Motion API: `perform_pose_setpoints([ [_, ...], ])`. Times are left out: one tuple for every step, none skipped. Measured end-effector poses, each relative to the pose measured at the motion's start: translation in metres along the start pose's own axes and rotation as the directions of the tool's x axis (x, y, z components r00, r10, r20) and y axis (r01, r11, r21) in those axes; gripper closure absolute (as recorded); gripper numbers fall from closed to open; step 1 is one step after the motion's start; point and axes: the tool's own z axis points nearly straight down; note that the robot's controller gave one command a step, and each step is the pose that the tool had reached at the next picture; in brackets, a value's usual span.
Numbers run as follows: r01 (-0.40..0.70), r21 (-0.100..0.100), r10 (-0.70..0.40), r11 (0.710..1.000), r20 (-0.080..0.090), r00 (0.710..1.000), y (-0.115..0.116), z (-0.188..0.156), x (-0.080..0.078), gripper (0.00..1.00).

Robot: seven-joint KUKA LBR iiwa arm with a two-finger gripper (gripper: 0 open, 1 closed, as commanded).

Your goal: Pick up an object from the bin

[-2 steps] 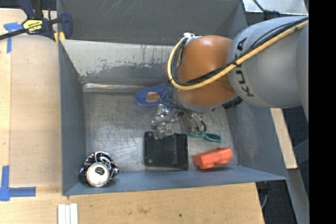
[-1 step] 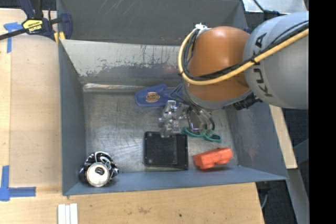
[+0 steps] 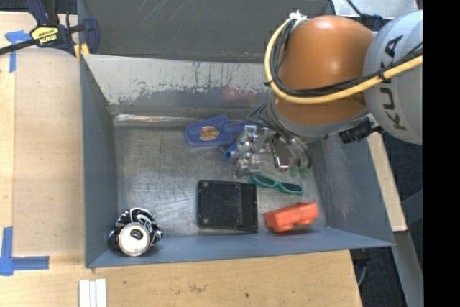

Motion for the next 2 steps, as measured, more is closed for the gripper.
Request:
perform_pose_setpoints([
  [0.172,0.002,-0.172,0.985,0.013,0.985,-0.002,-0.008,-0.046,1.00],
  [0.327,0.002,-0.327,0.945,0.003,0.945,0.014,0.018,-0.051,1.00],
])
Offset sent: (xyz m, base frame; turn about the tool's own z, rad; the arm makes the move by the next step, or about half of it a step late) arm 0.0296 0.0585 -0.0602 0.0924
